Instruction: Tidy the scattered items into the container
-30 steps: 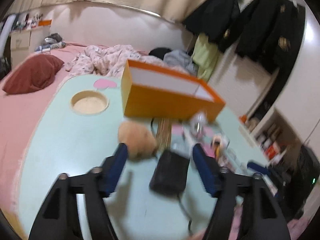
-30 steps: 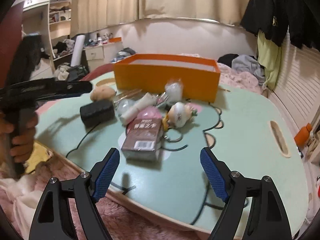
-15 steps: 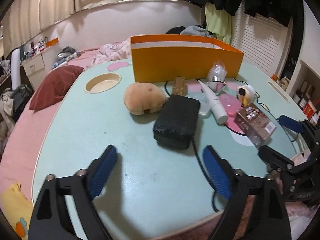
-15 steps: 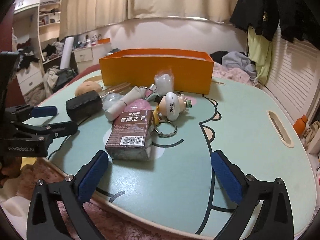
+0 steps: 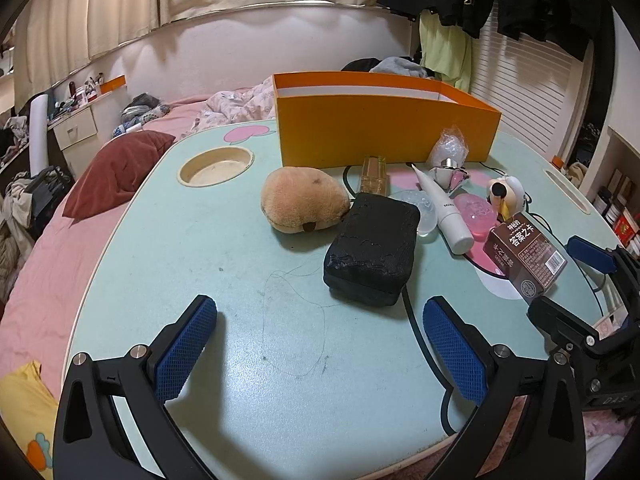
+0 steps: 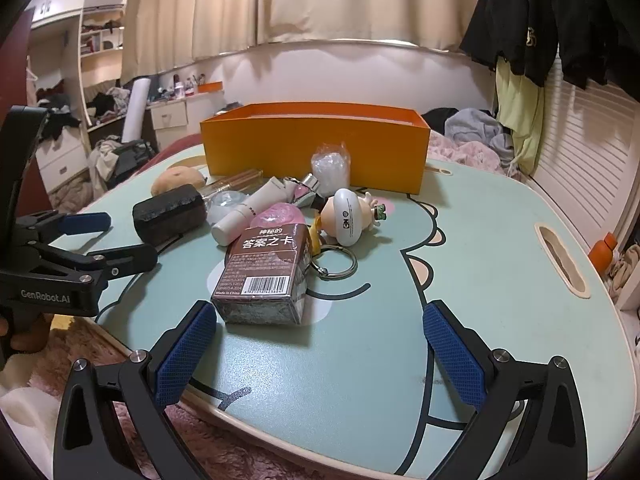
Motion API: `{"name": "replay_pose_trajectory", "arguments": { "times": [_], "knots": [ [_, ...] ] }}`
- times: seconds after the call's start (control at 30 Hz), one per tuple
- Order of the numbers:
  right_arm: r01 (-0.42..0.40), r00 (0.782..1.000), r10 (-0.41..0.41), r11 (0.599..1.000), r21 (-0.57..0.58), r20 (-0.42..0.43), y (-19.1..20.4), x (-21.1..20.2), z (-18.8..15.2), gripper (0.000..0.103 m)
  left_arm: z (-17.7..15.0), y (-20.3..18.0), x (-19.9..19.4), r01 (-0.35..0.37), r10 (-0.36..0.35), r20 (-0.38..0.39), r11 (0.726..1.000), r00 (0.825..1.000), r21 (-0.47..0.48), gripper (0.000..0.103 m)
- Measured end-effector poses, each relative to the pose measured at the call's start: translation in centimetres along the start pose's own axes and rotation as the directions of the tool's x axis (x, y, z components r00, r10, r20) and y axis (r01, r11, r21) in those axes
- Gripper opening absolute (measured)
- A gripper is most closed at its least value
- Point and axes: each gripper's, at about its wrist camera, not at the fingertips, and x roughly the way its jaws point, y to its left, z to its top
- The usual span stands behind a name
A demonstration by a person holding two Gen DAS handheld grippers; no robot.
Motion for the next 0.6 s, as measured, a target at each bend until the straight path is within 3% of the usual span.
{"name": "replay_pose_trajectory", "arguments": {
  "times": [0.6],
  "knots": [
    [0.001, 1.0, -0.001, 1.0, 0.0, 0.007, -0.07, 0.02, -0.19, 0.103, 0.09, -0.19, 0.35, 0.013, -0.013, -0.005, 1.0, 1.0, 0.012, 0.103]
  ]
}}
